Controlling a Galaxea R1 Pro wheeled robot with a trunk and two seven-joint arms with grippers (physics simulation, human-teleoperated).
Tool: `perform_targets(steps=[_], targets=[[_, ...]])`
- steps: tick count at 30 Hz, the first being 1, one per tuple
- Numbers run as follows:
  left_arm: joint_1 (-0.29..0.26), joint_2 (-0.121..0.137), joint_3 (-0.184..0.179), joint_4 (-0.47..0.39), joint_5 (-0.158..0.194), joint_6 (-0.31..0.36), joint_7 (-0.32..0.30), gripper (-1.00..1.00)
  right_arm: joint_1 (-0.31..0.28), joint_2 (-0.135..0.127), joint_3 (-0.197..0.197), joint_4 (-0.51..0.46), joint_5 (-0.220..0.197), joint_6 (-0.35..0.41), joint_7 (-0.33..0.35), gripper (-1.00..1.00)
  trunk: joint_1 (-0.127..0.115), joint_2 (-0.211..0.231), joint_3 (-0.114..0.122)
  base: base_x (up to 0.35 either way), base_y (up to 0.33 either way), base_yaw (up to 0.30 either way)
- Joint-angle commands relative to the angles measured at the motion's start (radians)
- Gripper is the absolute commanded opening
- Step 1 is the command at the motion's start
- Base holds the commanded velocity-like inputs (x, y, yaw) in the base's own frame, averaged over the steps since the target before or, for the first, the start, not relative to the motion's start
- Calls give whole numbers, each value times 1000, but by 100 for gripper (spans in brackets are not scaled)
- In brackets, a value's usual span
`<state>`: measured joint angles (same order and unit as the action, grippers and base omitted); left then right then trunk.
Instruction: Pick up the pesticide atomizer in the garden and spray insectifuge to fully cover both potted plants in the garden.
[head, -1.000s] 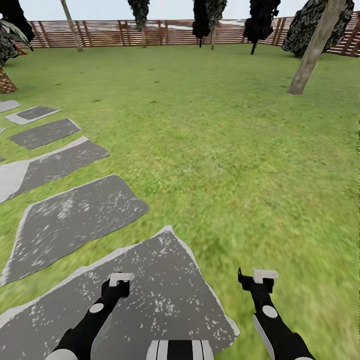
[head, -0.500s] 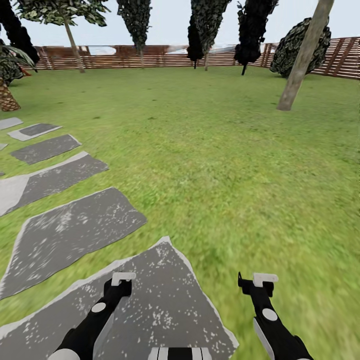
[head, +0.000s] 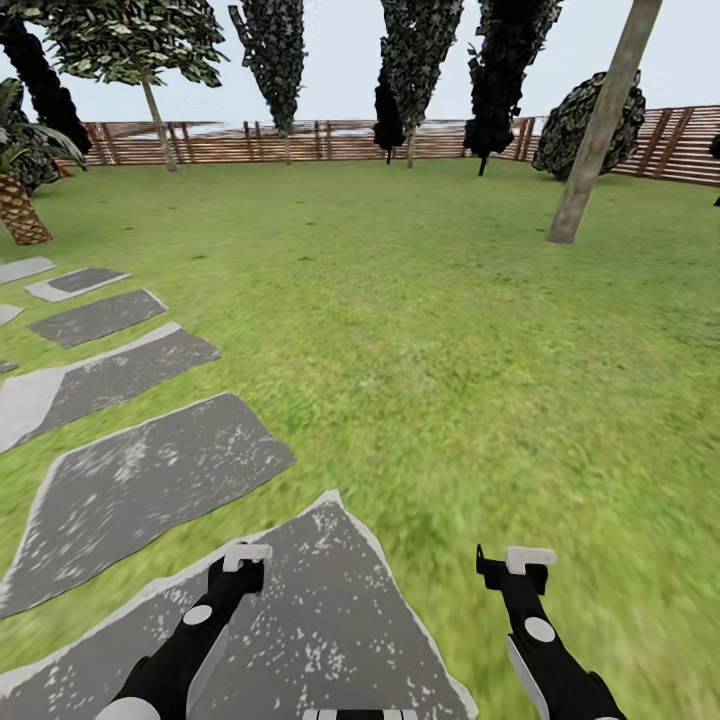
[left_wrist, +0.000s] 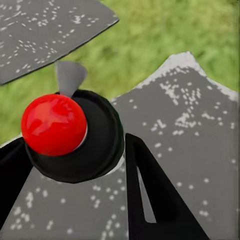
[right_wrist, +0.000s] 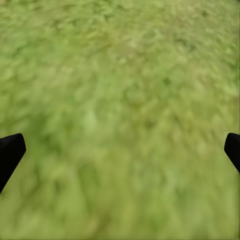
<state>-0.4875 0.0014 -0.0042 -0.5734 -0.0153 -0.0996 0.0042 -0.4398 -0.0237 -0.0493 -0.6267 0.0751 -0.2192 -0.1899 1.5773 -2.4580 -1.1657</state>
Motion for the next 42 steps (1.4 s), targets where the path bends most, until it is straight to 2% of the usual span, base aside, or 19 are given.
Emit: perform_targets(steps=[1,4,24,29,31,42], targets=[[0,0,0,0,-2,-3,0,-100,0,0,-2,1,8,-2,-3,100,-12,21,11,0,0,0],[0,0,0,0,-2,-3,0,-100,0,0,-3,1,8,-2,-3,100,-23,42,20,0,0,0],[0,0,0,-2,-2,-3,0,-100,0,-1,-3,1,8,-2,-3,100,-23,42,41,0,0,0],[0,0,0,-3,-3,-3,0,-100,0,-1,-3,1,8,-2,-3,100,-42,77,56,0,0,0],[0,0,0,-3,-3,-3,0,-100,0,-1,-3,-1,8,-2,-3,100,-42,77,56,0,0,24],[0,0,0,-3,-2,-3,0,-100,0,-1,-3,1,8,-2,-3,100,-42,77,57,0,0,262]])
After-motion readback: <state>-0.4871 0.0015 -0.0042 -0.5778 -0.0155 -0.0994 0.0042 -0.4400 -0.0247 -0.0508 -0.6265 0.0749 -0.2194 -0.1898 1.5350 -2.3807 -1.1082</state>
